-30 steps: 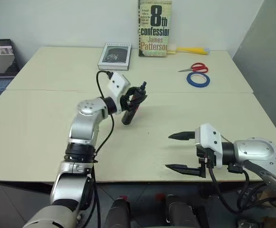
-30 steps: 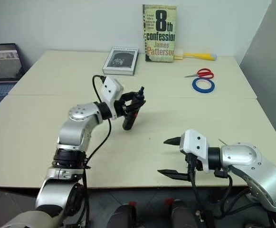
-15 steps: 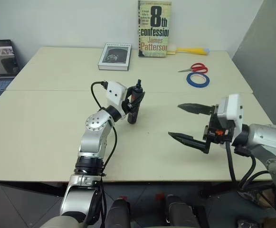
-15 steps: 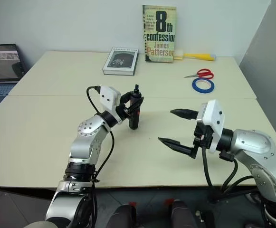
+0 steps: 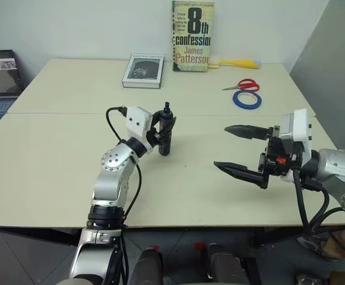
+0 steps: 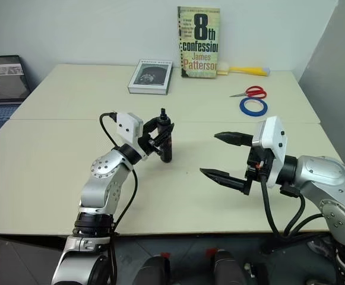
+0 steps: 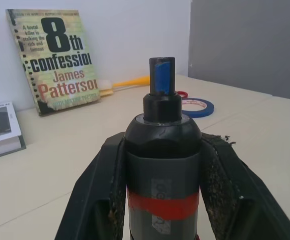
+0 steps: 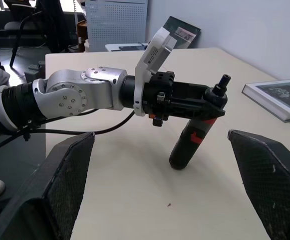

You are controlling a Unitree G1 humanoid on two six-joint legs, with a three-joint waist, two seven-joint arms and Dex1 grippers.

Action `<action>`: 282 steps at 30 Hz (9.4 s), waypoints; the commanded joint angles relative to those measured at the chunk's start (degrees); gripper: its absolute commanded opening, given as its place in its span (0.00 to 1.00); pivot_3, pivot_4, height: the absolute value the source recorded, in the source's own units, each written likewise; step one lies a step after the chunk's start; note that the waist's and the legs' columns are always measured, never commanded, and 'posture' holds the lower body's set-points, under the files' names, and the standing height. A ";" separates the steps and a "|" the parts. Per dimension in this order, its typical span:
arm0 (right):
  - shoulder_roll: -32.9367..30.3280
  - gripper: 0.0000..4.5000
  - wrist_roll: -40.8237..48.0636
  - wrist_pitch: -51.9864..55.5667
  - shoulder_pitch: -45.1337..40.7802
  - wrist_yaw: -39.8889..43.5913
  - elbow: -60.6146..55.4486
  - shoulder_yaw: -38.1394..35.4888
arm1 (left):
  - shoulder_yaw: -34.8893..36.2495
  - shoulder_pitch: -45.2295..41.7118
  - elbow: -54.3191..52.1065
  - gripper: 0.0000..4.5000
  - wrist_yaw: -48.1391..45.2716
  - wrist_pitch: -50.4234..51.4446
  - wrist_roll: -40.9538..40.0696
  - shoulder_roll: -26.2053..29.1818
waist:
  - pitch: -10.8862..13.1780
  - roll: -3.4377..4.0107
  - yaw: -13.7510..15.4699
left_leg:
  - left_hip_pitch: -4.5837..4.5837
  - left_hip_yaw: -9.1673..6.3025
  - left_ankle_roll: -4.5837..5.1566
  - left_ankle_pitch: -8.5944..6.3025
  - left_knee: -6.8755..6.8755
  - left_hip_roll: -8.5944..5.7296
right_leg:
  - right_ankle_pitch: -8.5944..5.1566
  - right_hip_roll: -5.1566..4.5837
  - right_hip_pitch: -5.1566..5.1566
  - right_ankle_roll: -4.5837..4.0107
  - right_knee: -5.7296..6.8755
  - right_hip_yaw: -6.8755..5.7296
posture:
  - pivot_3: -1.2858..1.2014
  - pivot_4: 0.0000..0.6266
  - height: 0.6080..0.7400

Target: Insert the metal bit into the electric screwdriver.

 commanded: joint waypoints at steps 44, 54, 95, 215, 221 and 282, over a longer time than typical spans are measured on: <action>-22.52 1.00 -39.62 15.59 -18.86 23.49 50.73 32.34 | -9.80 2.00 -0.53 0.37 4.56 -6.74 4.81 -7.12 | -0.13 0.46 0.99 | -0.39 0.19 -0.02 -0.02 0.00 -0.16 | 0.26 -0.22 -0.03 0.37 -0.90 0.05 | 0.52 0.24 1.00; -19.17 1.00 -45.08 11.92 -22.76 27.37 59.93 34.63 | -9.61 2.04 -0.11 0.37 4.47 -7.22 4.93 -6.82 | -0.15 0.50 1.08 | -0.40 0.19 -0.02 -0.02 0.03 -0.18 | 0.29 -0.23 -0.01 0.41 -0.91 0.05 | 0.52 0.24 1.00; -16.70 0.00 -47.92 14.40 -18.83 33.65 53.78 30.05 | -8.96 1.67 0.16 0.37 5.23 -7.28 5.29 -5.71 | -0.19 0.57 0.93 | -0.37 0.13 -0.02 -0.01 0.11 -0.18 | 0.33 -0.21 0.04 0.42 -0.85 0.02 | 0.52 0.24 1.00; 35.29 0.00 -15.51 -6.48 -16.61 -19.83 21.62 7.63 | -9.42 4.50 -7.68 0.37 6.21 -0.82 1.60 -3.18 | -0.17 0.72 -1.35 | -0.43 0.02 0.02 0.01 -0.17 -0.05 | 0.41 -0.07 -0.15 0.25 -0.84 0.00 | 0.52 0.24 1.00; 35.13 0.00 -15.47 -6.51 -16.01 -19.96 21.30 7.75 | -9.64 4.91 -8.06 0.37 6.27 -0.66 1.71 -3.19 | -0.17 0.72 -1.37 | -0.42 0.03 0.02 0.01 -0.24 -0.05 | 0.40 -0.07 -0.16 0.23 -0.86 0.00 | 0.52 0.24 1.00; 37.14 0.00 -17.00 -5.61 -13.71 -23.11 18.38 10.50 | -10.13 5.36 -8.34 0.37 6.66 -0.26 1.65 -3.16 | -0.17 0.72 -1.37 | -0.33 0.04 0.03 0.02 -0.55 -0.05 | 0.32 -0.07 -0.23 0.12 -0.88 0.00 | 0.52 0.24 1.00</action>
